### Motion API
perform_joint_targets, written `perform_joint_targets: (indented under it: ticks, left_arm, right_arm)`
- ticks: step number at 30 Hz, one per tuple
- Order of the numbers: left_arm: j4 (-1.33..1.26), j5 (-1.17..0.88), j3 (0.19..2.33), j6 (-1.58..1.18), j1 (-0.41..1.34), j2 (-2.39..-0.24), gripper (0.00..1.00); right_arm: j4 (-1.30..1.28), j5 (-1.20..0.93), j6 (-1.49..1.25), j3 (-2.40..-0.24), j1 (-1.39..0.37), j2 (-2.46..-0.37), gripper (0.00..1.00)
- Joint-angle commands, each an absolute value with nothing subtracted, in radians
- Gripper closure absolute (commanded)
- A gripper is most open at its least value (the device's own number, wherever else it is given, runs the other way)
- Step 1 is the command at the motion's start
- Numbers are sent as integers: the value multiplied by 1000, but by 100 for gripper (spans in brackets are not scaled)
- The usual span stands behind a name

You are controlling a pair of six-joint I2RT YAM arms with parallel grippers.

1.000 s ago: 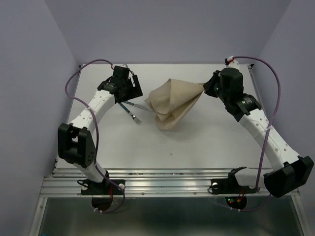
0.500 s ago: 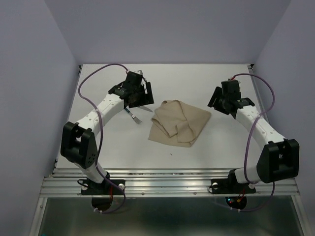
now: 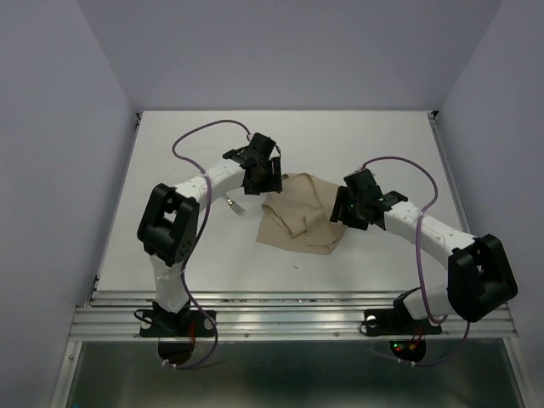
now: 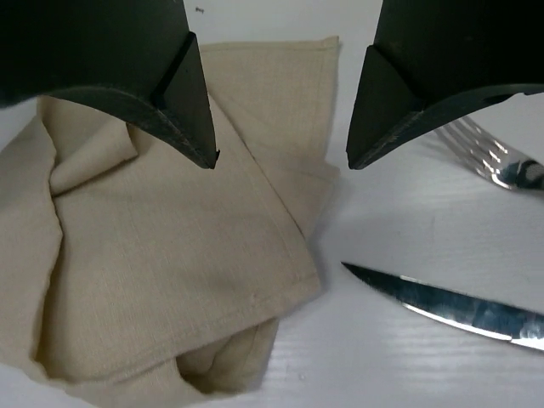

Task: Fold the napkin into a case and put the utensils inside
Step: Flatten out the crumpled napkin at the center of the board.

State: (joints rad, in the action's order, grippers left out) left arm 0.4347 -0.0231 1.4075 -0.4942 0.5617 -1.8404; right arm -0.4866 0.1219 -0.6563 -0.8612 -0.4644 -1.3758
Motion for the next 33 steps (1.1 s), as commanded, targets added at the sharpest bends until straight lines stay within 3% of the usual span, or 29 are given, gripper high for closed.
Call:
perform_joint_targets:
  ticks: [1,8,23,33]
  left_arm:
    - [454,47,1552,-422,558,-1940,28]
    - [469,58,1641,-371,540,-2037,38]
    - [476,9,1698,-357,534,-2157,39]
    - [454,-54,1684,-361,534,-2164,57]
  right_arm:
    - [-457,153,-673,-876,-460,-1359,36]
    - [-466,169,-667,-876,-460,-1348,36]
    - [-472,170,-669,-887,-460,-1356,36]
    - [-485,181,-669,-907,-460,-1361,36]
